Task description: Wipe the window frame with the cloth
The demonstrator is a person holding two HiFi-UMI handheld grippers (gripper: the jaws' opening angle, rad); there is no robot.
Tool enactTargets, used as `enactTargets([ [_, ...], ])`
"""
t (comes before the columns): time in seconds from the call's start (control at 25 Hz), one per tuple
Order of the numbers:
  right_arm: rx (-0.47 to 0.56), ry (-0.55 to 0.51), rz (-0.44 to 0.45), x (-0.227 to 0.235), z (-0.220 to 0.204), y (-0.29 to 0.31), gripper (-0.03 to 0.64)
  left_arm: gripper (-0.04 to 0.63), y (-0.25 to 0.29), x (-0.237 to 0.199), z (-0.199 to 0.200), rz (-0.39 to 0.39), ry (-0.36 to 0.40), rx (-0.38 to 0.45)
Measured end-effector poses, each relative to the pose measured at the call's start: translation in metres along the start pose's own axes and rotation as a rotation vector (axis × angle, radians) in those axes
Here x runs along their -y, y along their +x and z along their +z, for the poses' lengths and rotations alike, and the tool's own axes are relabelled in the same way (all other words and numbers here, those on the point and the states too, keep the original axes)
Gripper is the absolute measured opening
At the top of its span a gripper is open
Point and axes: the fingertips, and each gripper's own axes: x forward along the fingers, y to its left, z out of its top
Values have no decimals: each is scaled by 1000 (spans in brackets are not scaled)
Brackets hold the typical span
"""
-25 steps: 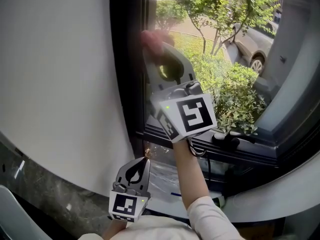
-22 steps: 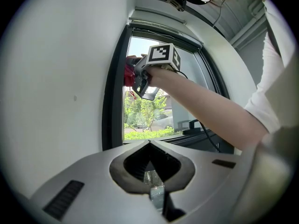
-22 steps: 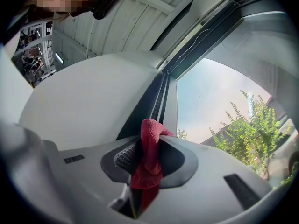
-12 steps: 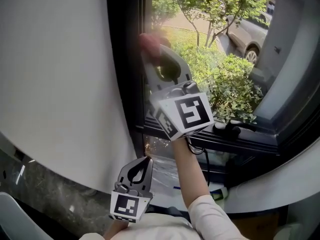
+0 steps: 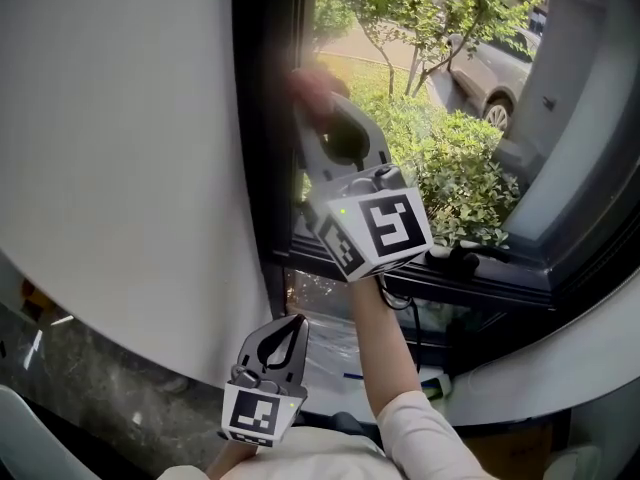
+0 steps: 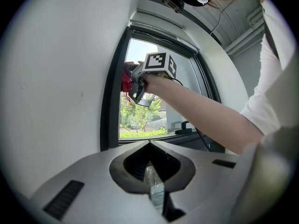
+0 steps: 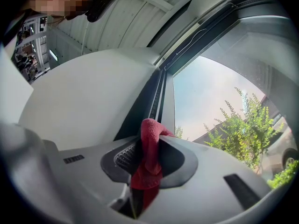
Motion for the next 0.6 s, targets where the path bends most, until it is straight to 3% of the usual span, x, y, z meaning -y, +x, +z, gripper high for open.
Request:
enactTargets([
  [0.6, -1, 22, 8, -3, -9, -6, 94, 8, 8, -1, -4, -26, 1, -22],
])
